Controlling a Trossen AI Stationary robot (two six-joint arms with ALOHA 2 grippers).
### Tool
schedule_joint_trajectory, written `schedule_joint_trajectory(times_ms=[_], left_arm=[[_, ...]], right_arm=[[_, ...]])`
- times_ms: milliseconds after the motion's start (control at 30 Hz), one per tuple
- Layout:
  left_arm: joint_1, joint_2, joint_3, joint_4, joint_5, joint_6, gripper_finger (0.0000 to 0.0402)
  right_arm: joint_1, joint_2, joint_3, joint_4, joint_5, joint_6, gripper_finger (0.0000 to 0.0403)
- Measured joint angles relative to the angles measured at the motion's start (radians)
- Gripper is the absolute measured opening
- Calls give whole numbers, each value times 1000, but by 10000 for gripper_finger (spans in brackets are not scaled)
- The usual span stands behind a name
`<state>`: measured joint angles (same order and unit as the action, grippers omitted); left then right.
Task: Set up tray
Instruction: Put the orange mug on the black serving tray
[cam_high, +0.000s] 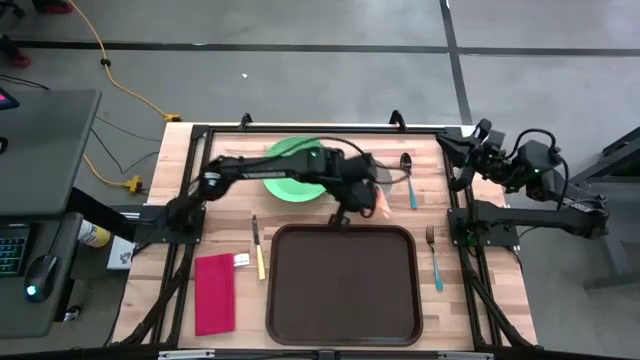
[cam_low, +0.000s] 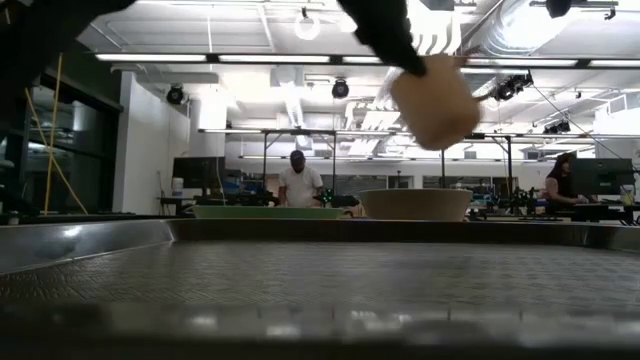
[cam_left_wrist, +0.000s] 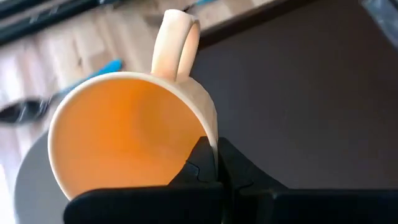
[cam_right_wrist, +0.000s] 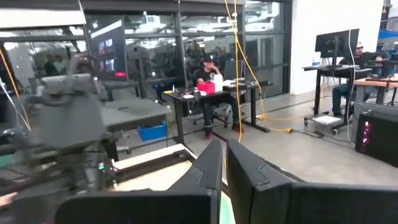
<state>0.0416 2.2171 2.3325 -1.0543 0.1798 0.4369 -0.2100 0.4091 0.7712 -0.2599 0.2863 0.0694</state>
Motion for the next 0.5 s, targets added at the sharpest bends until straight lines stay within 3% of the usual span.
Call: schedule_joint_trajectory(times_ms=[200, 367, 500], left_arm=[[-45, 54, 4, 96, -15, 15, 14], [-97, 111, 4, 137, -109, 221, 14], [-129, 136, 4, 156, -108, 320, 14]], right_arm=[[0, 1, 0, -31, 14, -26, 0], [0, -2, 0, -61, 47, -24, 0], [0, -5, 0, -65, 48, -15, 0]])
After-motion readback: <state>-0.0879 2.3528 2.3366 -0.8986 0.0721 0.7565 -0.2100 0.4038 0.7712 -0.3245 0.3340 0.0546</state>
